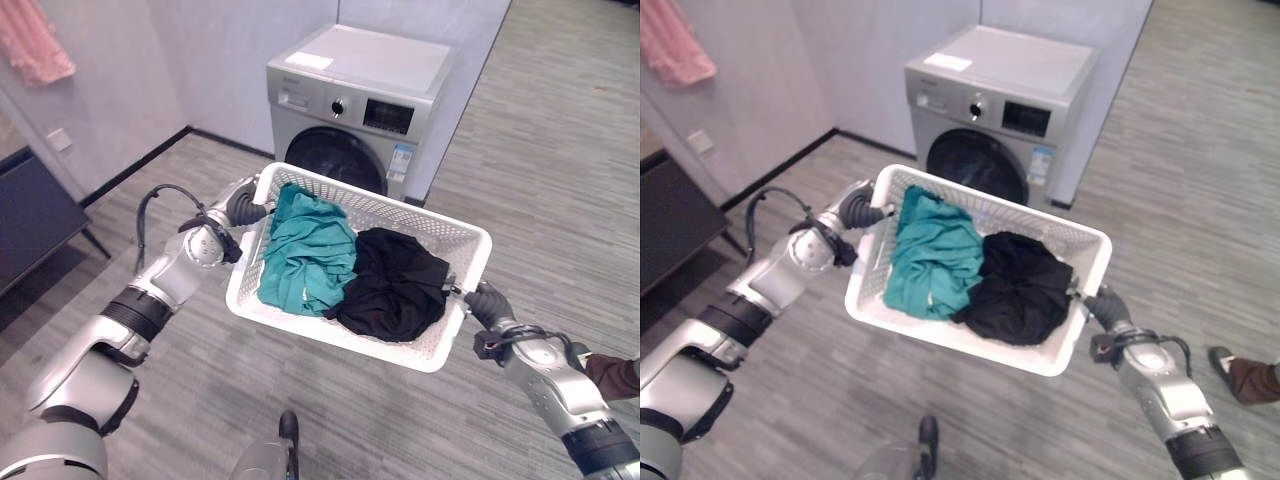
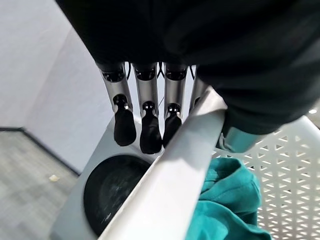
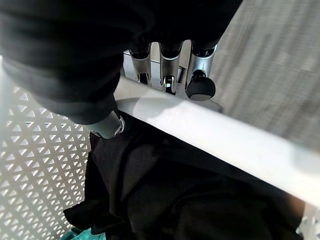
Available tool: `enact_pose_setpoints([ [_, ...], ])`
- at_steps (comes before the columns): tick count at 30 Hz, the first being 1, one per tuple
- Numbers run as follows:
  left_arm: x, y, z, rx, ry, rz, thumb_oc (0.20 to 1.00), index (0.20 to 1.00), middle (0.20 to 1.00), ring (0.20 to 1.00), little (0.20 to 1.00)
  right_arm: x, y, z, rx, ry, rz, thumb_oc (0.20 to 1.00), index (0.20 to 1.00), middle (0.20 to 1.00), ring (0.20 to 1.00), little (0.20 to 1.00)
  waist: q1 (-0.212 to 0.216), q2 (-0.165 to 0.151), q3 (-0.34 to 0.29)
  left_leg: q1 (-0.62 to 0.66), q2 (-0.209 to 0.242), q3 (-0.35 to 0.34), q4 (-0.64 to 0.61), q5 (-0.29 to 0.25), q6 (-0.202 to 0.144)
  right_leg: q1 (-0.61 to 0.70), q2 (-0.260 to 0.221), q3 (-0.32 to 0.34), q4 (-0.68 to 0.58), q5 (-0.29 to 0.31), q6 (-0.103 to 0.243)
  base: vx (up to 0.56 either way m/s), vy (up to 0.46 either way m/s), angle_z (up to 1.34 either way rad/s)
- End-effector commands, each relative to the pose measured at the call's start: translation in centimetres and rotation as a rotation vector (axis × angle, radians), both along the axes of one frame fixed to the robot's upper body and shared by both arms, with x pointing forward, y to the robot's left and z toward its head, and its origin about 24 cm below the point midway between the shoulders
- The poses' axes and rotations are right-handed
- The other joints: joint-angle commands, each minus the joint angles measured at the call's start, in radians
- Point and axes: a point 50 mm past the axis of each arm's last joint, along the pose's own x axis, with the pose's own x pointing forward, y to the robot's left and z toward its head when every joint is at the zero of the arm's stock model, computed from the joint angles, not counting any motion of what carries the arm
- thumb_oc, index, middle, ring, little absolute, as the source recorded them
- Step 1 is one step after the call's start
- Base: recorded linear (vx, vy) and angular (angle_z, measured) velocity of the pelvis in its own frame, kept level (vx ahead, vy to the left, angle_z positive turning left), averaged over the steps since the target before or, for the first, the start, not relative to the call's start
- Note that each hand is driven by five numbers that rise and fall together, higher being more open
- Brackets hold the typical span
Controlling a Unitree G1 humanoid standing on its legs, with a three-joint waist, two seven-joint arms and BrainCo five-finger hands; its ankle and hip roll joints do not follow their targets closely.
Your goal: Grab the laundry basket,head to the washer,open it,put in the laundry and shut it.
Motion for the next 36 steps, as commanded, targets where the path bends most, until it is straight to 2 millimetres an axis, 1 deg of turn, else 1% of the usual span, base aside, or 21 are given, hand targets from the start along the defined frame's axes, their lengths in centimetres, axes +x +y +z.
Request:
enact_pose_setpoints([
  [1,0.0,-4.5,2.8,-0.107,-0.103,-0.168,0.2,0.2,0.2,0.2,0.2,3.9,3.1,8.8,0.043,-0.409,0.147,0.2,0.2,0.2,0.2,0.2,0.013,0.074,-0.066,0.048,0.059,-0.031,-0.041,-0.043,0.009,-0.11,0.043,-0.16,-0.069,0.002,-0.054,0.32,0.095,-0.34],
  [3,0.0,-4.6,3.0,-0.112,-0.107,-0.173,0.2,0.2,0.2,0.2,0.2,4.0,2.9,9.1,0.032,-0.412,0.142,0.2,0.2,0.2,0.2,0.2,0.006,0.075,-0.065,0.092,0.05,-0.035,-0.06,-0.071,0.003,-0.145,0.004,-0.203,-0.121,-0.053,-0.043,0.25,0.026,-0.31],
  [4,0.0,-4.6,3.0,-0.113,-0.108,-0.173,0.2,0.2,0.2,0.2,0.2,4.0,2.9,9.1,0.031,-0.413,0.143,0.2,0.2,0.2,0.2,0.2,0.001,0.081,-0.061,0.091,0.057,-0.031,-0.064,-0.06,0.004,-0.137,0.005,-0.228,-0.129,-0.051,-0.06,0.15,-0.041,-0.08],
  [7,-0.2,-4.3,2.9,-0.115,-0.1,-0.176,0.2,0.2,0.2,0.2,0.2,4.1,2.4,9.2,0.022,-0.411,0.132,0.2,0.2,0.2,0.2,0.2,-0.005,0.09,-0.063,0.12,0.076,-0.031,-0.078,-0.079,-0.021,-0.133,0.007,-0.28,-0.367,-0.1,-0.073,0.21,-0.142,0.26],
  [8,-0.2,-4.2,2.9,-0.122,-0.104,-0.176,0.2,0.2,0.2,0.2,0.2,4.0,2.1,9.0,0.027,-0.402,0.119,0.2,0.2,0.2,0.2,0.2,-0.009,0.088,-0.064,0.131,0.079,-0.044,-0.081,-0.092,-0.037,-0.145,0.029,-0.244,-0.567,-0.091,-0.067,0.27,-0.233,0.01],
  [10,-0.2,-4.2,3.1,-0.125,-0.117,-0.176,0.2,0.2,0.2,0.2,0.2,3.8,2.1,8.6,0.026,-0.391,0.124,0.2,0.2,0.2,0.2,0.2,-0.013,0.085,-0.06,0.15,0.079,-0.049,-0.084,-0.111,-0.047,-0.158,0.039,-0.19,-0.729,-0.025,-0.037,0.27,-0.204,-0.09],
  [13,0.0,-4.4,3.5,-0.122,-0.136,-0.174,0.2,0.2,0.2,0.2,0.2,3.6,2.0,8.8,0.032,-0.401,0.126,0.2,0.2,0.2,0.2,0.2,-0.023,0.073,-0.051,0.183,0.082,-0.053,-0.058,-0.162,-0.062,-0.202,0.023,-0.17,-0.893,0.056,0.003,0.31,-0.216,-0.12],
  [15,0.0,-4.4,3.6,-0.118,-0.142,-0.176,0.2,0.2,0.2,0.2,0.2,3.5,1.8,8.8,0.031,-0.402,0.12,0.2,0.2,0.2,0.2,0.2,-0.026,0.071,-0.05,0.192,0.086,-0.057,-0.044,-0.177,-0.065,-0.199,0.027,-0.166,-0.912,0.064,0.008,0.29,-0.207,0.01],
  [18,0.2,-4.7,4.4,-0.106,-0.168,-0.18,0.2,0.2,0.2,0.2,0.2,3.3,1.2,8.7,0.024,-0.389,0.115,0.2,0.2,0.2,0.2,0.2,-0.047,0.055,-0.074,0.237,0.1,-0.083,-0.001,-0.226,-0.087,-0.173,0.057,-0.109,-0.887,0.074,0.004,0.39,-0.281,0.34],
  [19,0.3,-4.7,4.1,-0.108,-0.16,-0.18,0.2,0.2,0.2,0.2,0.2,3.3,1.2,8.7,0.03,-0.387,0.119,0.2,0.2,0.2,0.2,0.2,-0.057,0.048,-0.084,0.244,0.112,-0.094,0.02,-0.219,-0.094,-0.175,0.07,-0.088,-0.868,0.076,-0.005,0.36,-0.297,0.14],
  [21,0.2,-4.6,3.9,-0.117,-0.152,-0.179,0.2,0.2,0.2,0.2,0.2,3.2,1.5,8.8,0.055,-0.396,0.133,0.2,0.2,0.2,0.2,0.2,-0.067,0.055,-0.096,0.252,0.156,-0.1,0.088,-0.182,-0.115,-0.16,0.105,-0.093,-0.839,0.053,-0.031,0.27,-0.271,-0.07],
  [22,0.2,-4.6,3.9,-0.117,-0.152,-0.179,0.2,0.2,0.2,0.2,0.2,3.2,1.5,8.8,0.055,-0.395,0.133,0.2,0.2,0.2,0.2,0.2,-0.07,0.058,-0.096,0.249,0.16,-0.103,0.093,-0.185,-0.117,-0.16,0.108,-0.096,-0.838,0.051,-0.033,0.17,-0.232,-0.08],
  [23,0.2,-4.5,4.0,-0.119,-0.152,-0.179,0.2,0.2,0.2,0.2,0.2,3.3,1.6,9.1,0.057,-0.404,0.14,0.2,0.2,0.2,0.2,0.2,-0.069,0.059,-0.097,0.218,0.184,-0.106,0.175,-0.147,-0.119,-0.143,0.125,-0.104,-0.834,0.033,-0.054,0.1,-0.269,-0.08],
  [25,0.2,-3.8,4.5,-0.11,-0.155,-0.167,0.2,0.2,0.2,0.2,0.2,3.8,1.7,9.8,0.05,-0.42,0.153,0.2,0.2,0.2,0.2,0.2,-0.059,0.048,-0.08,0.069,0.226,-0.16,0.483,-0.015,-0.118,-0.098,0.171,-0.109,-0.84,0.001,-0.113,0.13,-0.437,0.03],
  [28,0.0,-3.0,5.8,-0.126,-0.188,-0.156,0.2,0.2,0.2,0.2,0.2,4.0,1.9,10.2,0.056,-0.434,0.15,0.2,0.2,0.2,0.2,0.2,-0.028,0.03,-0.044,-0.054,0.254,-0.193,0.743,0.036,-0.092,-0.038,0.225,-0.103,-0.856,-0.039,-0.174,0.1,-0.377,-0.21],
  [30,0.0,-3.5,6.8,-0.132,-0.212,-0.172,0.2,0.2,0.2,0.2,0.2,4.0,1.9,10.4,0.055,-0.441,0.146,0.2,0.2,0.2,0.2,0.2,-0.018,0.018,-0.033,-0.106,0.282,-0.162,0.732,0.054,-0.092,-0.007,0.238,-0.111,-0.87,-0.057,-0.188,0.2,-0.238,-0.09],
  [31,0.0,-4.3,7.9,-0.161,-0.24,-0.195,0.2,0.2,0.2,0.2,0.2,3.6,2.0,11.0,0.054,-0.464,0.166,0.2,0.2,0.2,0.2,0.2,-0.011,0.01,-0.033,-0.122,0.291,-0.133,0.516,0.025,-0.111,0.026,0.234,-0.136,-0.882,-0.078,-0.173,0.24,-0.1,0.25],
  [32,0.0,-4.3,7.9,-0.161,-0.24,-0.196,0.2,0.2,0.2,0.2,0.2,3.5,2.0,11.0,0.054,-0.463,0.165,0.2,0.2,0.2,0.2,0.2,-0.01,0.006,-0.032,-0.116,0.287,-0.131,0.509,0.028,-0.111,0.028,0.23,-0.136,-0.882,-0.079,-0.173,0.28,-0.043,0.36],
  [34,0.0,-4.9,8.2,-0.176,-0.25,-0.212,0.2,0.2,0.2,0.2,0.2,3.4,2.3,11.4,0.043,-0.482,0.184,0.2,0.2,0.2,0.2,0.2,-0.002,0.007,-0.033,-0.111,0.285,-0.128,0.264,0.038,-0.135,0.037,0.22,-0.15,-0.88,-0.092,-0.159,0.12,0.037,0.28],
  [35,0.0,-4.9,8.2,-0.176,-0.251,-0.213,0.2,0.2,0.2,0.2,0.2,3.4,2.3,11.4,0.043,-0.482,0.184,0.2,0.2,0.2,0.2,0.2,-0.002,0.004,-0.034,-0.108,0.281,-0.126,0.251,0.047,-0.134,0.035,0.216,-0.15,-0.88,-0.09,-0.159,0.2,0.072,0.14],
  [36,0.0,-5.2,8.5,-0.182,-0.269,-0.216,0.2,0.2,0.2,0.2,0.2,3.4,2.5,11.9,0.035,-0.51,0.194,0.2,0.2,0.2,0.2,0.2,0.015,0.013,-0.036,-0.094,0.264,-0.182,0.051,0.083,-0.159,0.055,0.22,-0.152,-0.874,-0.111,-0.148,0.2,0.07,0.05],
])
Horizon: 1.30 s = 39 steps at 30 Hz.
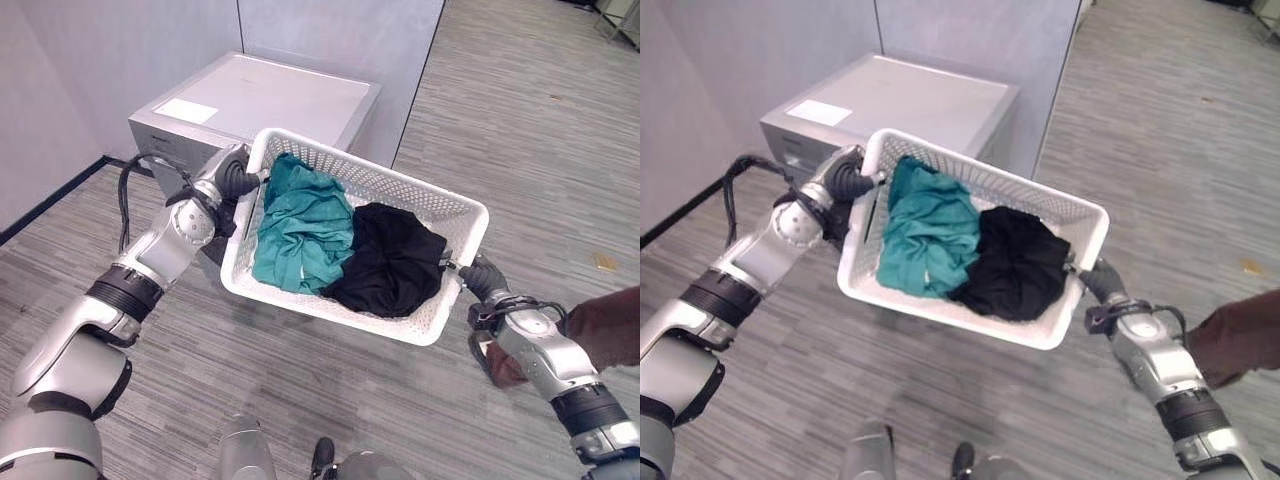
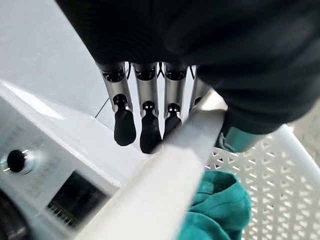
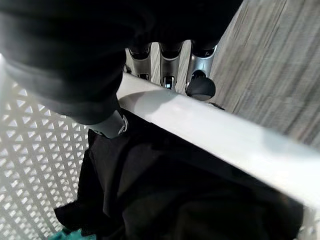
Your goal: Grab the laundry basket,head to the washer,open it,put in the laundry and shut it.
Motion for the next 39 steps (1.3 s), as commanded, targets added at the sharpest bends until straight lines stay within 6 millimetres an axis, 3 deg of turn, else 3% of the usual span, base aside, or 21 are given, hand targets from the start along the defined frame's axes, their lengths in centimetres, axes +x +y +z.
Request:
enact_pose_setpoints([
  [1,-0.5,-5.3,4.7,-0.074,-0.174,-0.206,0.2,0.2,0.2,0.2,0.2,1.4,2.5,9.7,0.068,-0.446,0.175,0.2,0.2,0.2,0.2,0.2,0.055,0.037,-0.075,0.118,-0.005,-0.102,-0.155,0.009,0.0,0.036,-0.092,0.116,-0.042,-0.08,0.167,0.27,0.084,0.05],
  [6,-0.3,-5.8,5.7,-0.052,-0.201,-0.207,0.2,0.2,0.2,0.2,0.2,2.3,3.4,10.8,0.069,-0.475,0.192,0.2,0.2,0.2,0.2,0.2,0.066,0.058,-0.079,0.119,-0.032,-0.198,-0.261,0.012,-0.013,0.066,-0.09,0.14,0.008,-0.138,0.168,0.16,0.068,-0.01],
  [10,-0.2,-5.9,6.0,-0.047,-0.215,-0.209,0.2,0.2,0.2,0.2,0.2,2.6,4.3,11.2,0.086,-0.491,0.224,0.2,0.2,0.2,0.2,0.2,0.071,0.077,-0.102,0.152,-0.047,-0.188,-0.222,0.01,-0.017,0.079,-0.111,0.151,0.034,-0.152,0.176,0.16,0.122,-0.26],
  [14,-0.3,-6.8,8.0,-0.033,-0.276,-0.228,0.2,0.2,0.2,0.2,0.2,3.6,6.4,12.0,0.087,-0.496,0.286,0.2,0.2,0.2,0.2,0.2,0.091,0.09,-0.141,0.206,-0.076,-0.154,-0.227,-0.018,-0.004,0.095,-0.157,0.16,0.026,-0.141,0.205,0.18,0.14,-0.23],
  [20,0.0,-7.8,10.3,-0.02,-0.331,-0.218,0.2,0.2,0.2,0.2,0.2,5.2,6.5,14.1,0.053,-0.527,0.262,0.2,0.2,0.2,0.2,0.2,0.085,0.099,-0.165,0.248,-0.089,-0.118,-0.253,-0.031,0.004,0.098,-0.181,0.165,0.004,-0.126,0.229,0.1,0.06,-0.02],
  [31,1.3,-6.7,11.2,0.048,-0.292,-0.128,0.2,0.2,0.2,0.2,0.2,7.7,6.2,16.0,-0.119,-0.496,0.202,0.2,0.2,0.2,0.2,0.2,0.069,0.101,-0.173,0.276,-0.092,-0.092,-0.279,-0.039,0.009,0.102,-0.187,0.165,-0.012,-0.111,0.248,0.07,0.018,-0.09],
  [34,1.7,-5.4,11.5,0.051,-0.282,-0.074,0.2,0.2,0.2,0.2,0.2,8.2,6.8,15.9,-0.138,-0.477,0.21,0.2,0.2,0.2,0.2,0.2,0.068,0.103,-0.17,0.279,-0.093,-0.078,-0.274,-0.052,0.014,0.079,-0.2,0.168,0.011,-0.092,0.265,0.05,0.013,-0.12],
  [37,1.6,-4.5,11.7,0.066,-0.28,-0.052,0.2,0.2,0.2,0.2,0.2,8.2,6.6,15.8,-0.135,-0.467,0.207,0.2,0.2,0.2,0.2,0.2,0.068,0.101,-0.152,0.282,-0.079,-0.059,-0.27,-0.048,0.012,0.049,-0.187,0.192,0.069,-0.104,0.26,0.0,-0.058,-0.33],
  [39,1.5,-4.2,12.0,0.084,-0.282,-0.044,0.2,0.2,0.2,0.2,0.2,7.7,4.2,16.1,-0.139,-0.472,0.144,0.2,0.2,0.2,0.2,0.2,0.052,0.068,-0.118,0.172,-0.048,-0.074,-0.116,-0.019,-0.009,0.063,-0.145,0.197,0.05,-0.148,0.207,-0.07,-0.235,0.12],
])
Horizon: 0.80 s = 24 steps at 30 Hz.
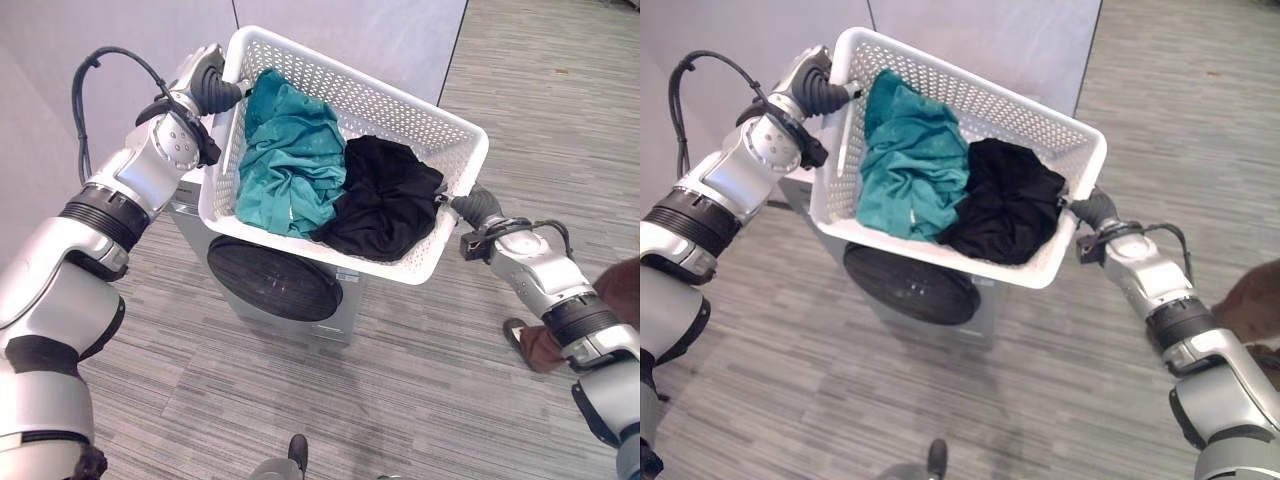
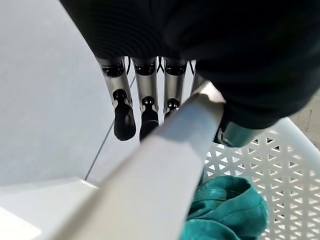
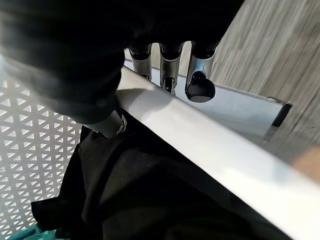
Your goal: Grab the laundry basket,head to the washer,open it,put in the laundry and shut it.
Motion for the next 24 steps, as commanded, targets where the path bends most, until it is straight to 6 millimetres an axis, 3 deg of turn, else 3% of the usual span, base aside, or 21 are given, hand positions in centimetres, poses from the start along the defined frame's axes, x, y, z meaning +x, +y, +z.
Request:
enact_pose_setpoints([
  [1,-0.8,-4.6,4.5,0.021,-0.142,-0.172,0.2,0.2,0.2,0.2,0.2,0.5,3.0,8.6,0.04,-0.351,0.15,0.2,0.2,0.2,0.2,0.2,0.003,-0.078,-0.029,-0.141,0.122,-0.028,0.256,-0.003,-0.054,0.005,-0.011,-0.019,0.052,-0.075,-0.022,-0.08,-0.161,0.57],
  [3,-0.8,-4.8,4.4,0.014,-0.136,-0.174,0.2,0.2,0.2,0.2,0.2,0.4,2.8,8.9,0.057,-0.365,0.148,0.2,0.2,0.2,0.2,0.2,-0.004,-0.087,-0.012,-0.196,0.12,-0.036,0.289,-0.005,-0.053,0.032,-0.001,-0.045,0.026,-0.083,-0.029,0.03,-0.058,0.7],
  [5,-0.8,-4.8,4.4,0.006,-0.132,-0.179,0.2,0.2,0.2,0.2,0.2,-0.1,2.4,9.0,0.054,-0.382,0.14,0.2,0.2,0.2,0.2,0.2,0.006,-0.093,-0.015,-0.244,0.132,-0.002,0.144,-0.003,-0.047,0.058,-0.01,-0.063,0.004,-0.088,-0.017,0.26,0.105,0.5],
  [8,-0.7,-3.6,4.3,0.029,-0.128,-0.142,0.2,0.2,0.2,0.2,0.2,-0.6,3.0,7.5,0.056,-0.352,0.176,0.2,0.2,0.2,0.2,0.2,0.018,-0.073,-0.064,-0.194,0.081,-0.047,0.047,0.005,-0.039,0.076,-0.042,-0.05,0.042,-0.106,0.018,0.45,0.308,0.23],
  [9,-0.7,-3.4,4.3,0.043,-0.124,-0.137,0.2,0.2,0.2,0.2,0.2,-0.8,3.1,7.3,0.054,-0.353,0.187,0.2,0.2,0.2,0.2,0.2,0.019,-0.07,-0.074,-0.18,0.065,-0.043,0.057,0.006,-0.03,0.069,-0.065,-0.038,0.088,-0.085,0.028,0.45,0.403,-0.58],
  [10,-0.9,-2.4,4.5,0.053,-0.129,-0.114,0.2,0.2,0.2,0.2,0.2,-0.8,3.7,6.3,0.058,-0.33,0.201,0.2,0.2,0.2,0.2,0.2,0.029,-0.065,-0.084,-0.123,0.026,-0.029,0.07,-0.03,0.01,0.021,-0.121,-0.004,0.247,-0.012,0.046,0.42,0.41,-0.68],
  [12,-1.0,-1.8,4.6,0.048,-0.128,-0.102,0.2,0.2,0.2,0.2,0.2,-0.7,4.1,5.5,0.06,-0.302,0.204,0.2,0.2,0.2,0.2,0.2,0.022,-0.044,-0.073,-0.065,0.011,-0.025,0.068,-0.049,0.052,-0.06,-0.137,0.041,0.433,0.078,0.041,0.25,0.301,-0.67],
  [14,-1.0,-1.3,4.4,0.04,-0.121,-0.091,0.2,0.2,0.2,0.2,0.2,-0.6,4.4,5.0,0.066,-0.292,0.212,0.2,0.2,0.2,0.2,0.2,0.029,-0.036,-0.063,-0.037,0.006,-0.018,0.06,-0.056,0.066,-0.11,-0.141,0.067,0.515,0.08,0.039,0.13,0.154,-0.7],
  [16,-1.2,-0.3,4.3,0.025,-0.118,-0.078,0.2,0.2,0.2,0.2,0.2,-0.4,4.7,4.3,0.075,-0.263,0.212,0.2,0.2,0.2,0.2,0.2,0.034,-0.019,-0.061,0.025,0.017,0.009,0.015,-0.069,0.071,-0.168,-0.169,-0.017,0.448,0.043,0.036,0.27,0.04,-0.69],
  [17,-1.4,0.9,3.7,0.036,-0.098,-0.06,0.2,0.2,0.2,0.2,0.2,-0.2,4.8,3.9,0.064,-0.25,0.205,0.2,0.2,0.2,0.2,0.2,0.044,-0.003,-0.057,0.056,0.049,0.047,0.0,-0.081,0.045,-0.163,-0.181,-0.161,0.207,0.054,0.053,0.25,-0.172,-0.76],
  [18,-1.5,1.2,3.9,0.047,-0.1,-0.053,0.2,0.2,0.2,0.2,0.2,-0.1,4.2,3.6,0.067,-0.231,0.183,0.2,0.2,0.2,0.2,0.2,0.045,-0.003,-0.058,0.052,0.05,0.042,0.004,-0.08,0.04,-0.141,-0.182,-0.168,0.157,0.066,0.068,0.24,-0.206,-0.61],
  [20,-1.5,0.7,4.1,0.058,-0.114,-0.066,0.2,0.2,0.2,0.2,0.2,-0.2,4.2,3.0,0.085,-0.224,0.183,0.2,0.2,0.2,0.2,0.2,0.047,-0.015,-0.062,0.054,0.041,0.035,-0.002,-0.081,0.034,-0.108,-0.151,-0.154,0.104,0.061,0.064,0.15,-0.086,-0.19],
  [24,-1.4,-0.4,3.4,0.051,-0.101,-0.102,0.2,0.2,0.2,0.2,0.2,-0.4,4.2,2.6,0.081,-0.22,0.189,0.2,0.2,0.2,0.2,0.2,0.048,-0.021,-0.086,0.078,0.044,0.043,-0.046,-0.072,0.017,-0.058,-0.136,-0.207,0.045,0.061,0.071,0.17,-0.039,0.3],
])
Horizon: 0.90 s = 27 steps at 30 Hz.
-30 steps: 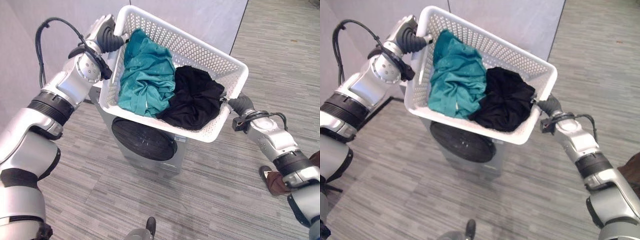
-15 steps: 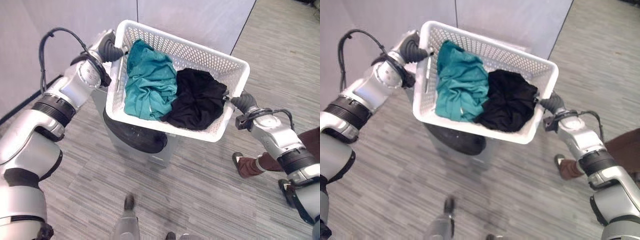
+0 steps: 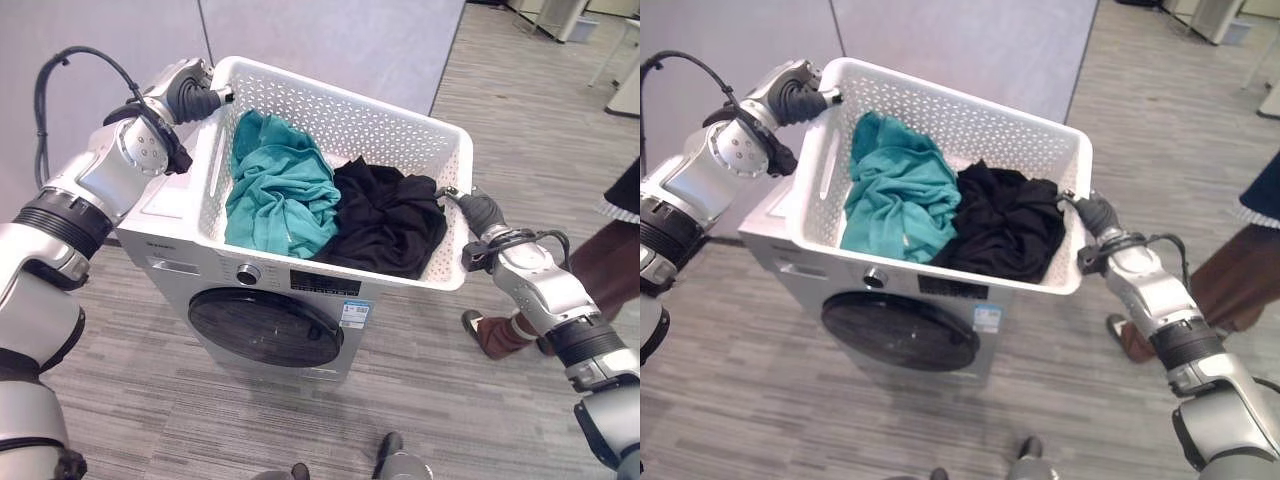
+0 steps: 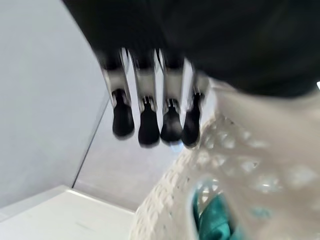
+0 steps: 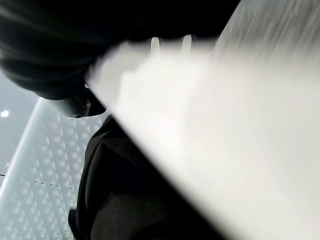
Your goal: Grab the laundry basket,head to the washer,open it,put in the laundry and shut it.
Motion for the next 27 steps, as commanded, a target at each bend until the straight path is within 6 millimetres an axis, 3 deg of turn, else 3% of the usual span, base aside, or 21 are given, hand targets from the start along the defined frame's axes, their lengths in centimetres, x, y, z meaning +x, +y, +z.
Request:
enact_pose_setpoints([
  [1,0.1,-3.8,2.7,-0.078,-0.123,-0.13,0.2,0.2,0.2,0.2,0.2,0.9,3.6,3.6,0.022,-0.184,0.129,0.2,0.2,0.2,0.2,0.2,0.059,0.049,-0.054,-0.031,0.119,-0.005,-0.088,0.062,-0.052,0.127,0.015,-0.029,-0.053,-0.012,0.054,0.1,-0.019,0.07],
  [8,1.0,-4.9,3.0,-0.021,-0.102,-0.097,0.2,0.2,0.2,0.2,0.2,2.1,2.6,5.5,-0.063,-0.199,0.066,0.2,0.2,0.2,0.2,0.2,0.046,0.043,-0.06,-0.043,0.125,-0.003,-0.104,0.057,-0.066,0.138,0.03,-0.05,-0.111,-0.003,0.059,0.09,-0.009,0.12],
  [9,1.5,-5.3,3.5,0.006,-0.089,-0.076,0.2,0.2,0.2,0.2,0.2,3.2,2.6,7.1,-0.105,-0.207,0.039,0.2,0.2,0.2,0.2,0.2,0.041,0.041,-0.057,-0.052,0.127,0.002,-0.104,0.057,-0.07,0.132,0.033,-0.045,-0.132,0.008,0.061,0.05,0.003,0.01],
  [12,1.7,-5.5,4.3,0.05,-0.092,-0.042,0.2,0.2,0.2,0.2,0.2,4.2,2.6,8.6,-0.149,-0.209,0.006,0.2,0.2,0.2,0.2,0.2,0.037,0.041,-0.05,-0.063,0.127,0.012,-0.104,0.056,-0.074,0.125,0.035,-0.039,-0.153,0.019,0.065,0.03,0.008,-0.08],
  [15,2.1,-6.0,4.7,0.097,-0.077,-0.011,0.2,0.2,0.2,0.2,0.2,5.7,2.9,12.0,-0.214,-0.231,-0.067,0.2,0.2,0.2,0.2,0.2,0.028,0.045,-0.037,-0.087,0.125,0.029,-0.104,0.058,-0.079,0.113,0.037,-0.025,-0.185,0.038,0.07,-0.01,0.031,-0.19],
  [18,2.4,-6.7,4.5,0.093,-0.066,-0.014,0.2,0.2,0.2,0.2,0.2,6.5,3.1,12.9,-0.219,-0.216,-0.106,0.2,0.2,0.2,0.2,0.2,0.027,0.047,-0.03,-0.103,0.124,0.036,-0.103,0.062,-0.08,0.101,0.036,-0.019,-0.19,0.041,0.071,-0.02,0.024,-0.17],
  [21,2.7,-8.7,3.3,0.077,-0.047,-0.06,0.2,0.2,0.2,0.2,0.2,7.1,4.0,13.6,-0.195,-0.204,-0.134,0.2,0.2,0.2,0.2,0.2,0.034,0.047,-0.024,-0.112,0.118,0.038,-0.102,0.061,-0.078,0.098,0.033,-0.017,-0.201,0.046,0.073,0.03,0.024,-0.03],
  [23,2.7,-11.2,1.7,0.052,-0.031,-0.133,0.2,0.2,0.2,0.2,0.2,7.4,4.9,13.0,-0.175,-0.167,-0.119,0.2,0.2,0.2,0.2,0.2,0.045,0.043,-0.027,-0.112,0.111,0.035,-0.103,0.057,-0.075,0.104,0.031,-0.022,-0.21,0.05,0.075,0.07,0.022,0.0],
  [24,2.7,-11.2,1.6,0.052,-0.03,-0.132,0.2,0.2,0.2,0.2,0.2,7.4,4.9,13.0,-0.176,-0.167,-0.118,0.2,0.2,0.2,0.2,0.2,0.045,0.044,-0.028,-0.112,0.111,0.035,-0.103,0.057,-0.075,0.105,0.031,-0.023,-0.21,0.05,0.075,0.06,0.014,0.02],
  [25,2.6,-12.9,0.8,0.029,-0.02,-0.177,0.2,0.2,0.2,0.2,0.2,7.6,5.6,13.0,-0.142,-0.151,-0.114,0.2,0.2,0.2,0.2,0.2,0.052,0.041,-0.028,-0.111,0.106,0.03,-0.103,0.055,-0.074,0.111,0.029,-0.029,-0.213,0.051,0.075,0.03,0.009,0.03],
  [27,2.5,-13.7,0.4,0.019,-0.014,-0.198,0.2,0.2,0.2,0.2,0.2,7.7,6.0,13.1,-0.134,-0.148,-0.112,0.2,0.2,0.2,0.2,0.2,0.055,0.039,-0.03,-0.11,0.104,0.027,-0.103,0.053,-0.073,0.115,0.027,-0.032,-0.213,0.051,0.075,0.06,0.009,0.06],
])
